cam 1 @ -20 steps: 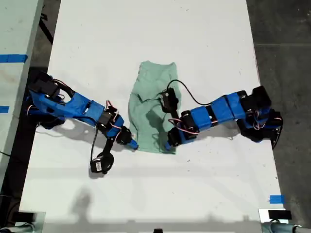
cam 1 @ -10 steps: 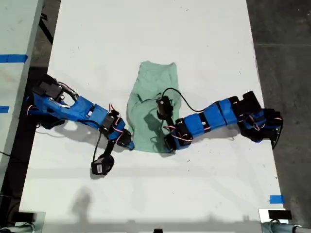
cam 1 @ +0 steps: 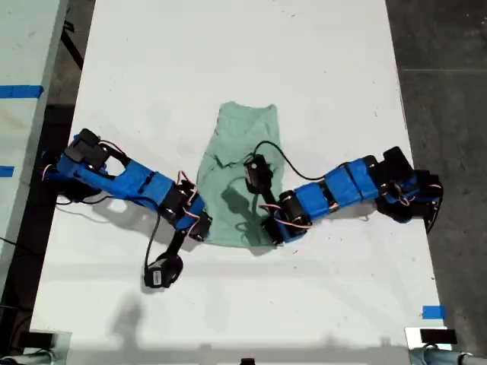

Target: Fold tshirt

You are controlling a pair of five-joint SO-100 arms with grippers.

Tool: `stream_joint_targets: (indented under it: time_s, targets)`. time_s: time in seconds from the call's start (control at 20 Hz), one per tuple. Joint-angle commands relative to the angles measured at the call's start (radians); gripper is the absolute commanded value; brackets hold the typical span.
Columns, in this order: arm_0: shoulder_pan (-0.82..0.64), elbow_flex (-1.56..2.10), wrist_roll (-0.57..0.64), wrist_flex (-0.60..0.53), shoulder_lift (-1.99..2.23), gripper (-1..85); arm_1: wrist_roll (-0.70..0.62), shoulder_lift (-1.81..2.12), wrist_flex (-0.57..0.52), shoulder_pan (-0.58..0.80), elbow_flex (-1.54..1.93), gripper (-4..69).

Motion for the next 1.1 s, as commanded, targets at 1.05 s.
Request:
stream_joint_targets:
  time_s: [1.05]
  targets:
    - [-0.676,-0.132,0.66,0.028,0.408,11.2,-0.58,0.341,0.232,0.698,-0.135,8.6]
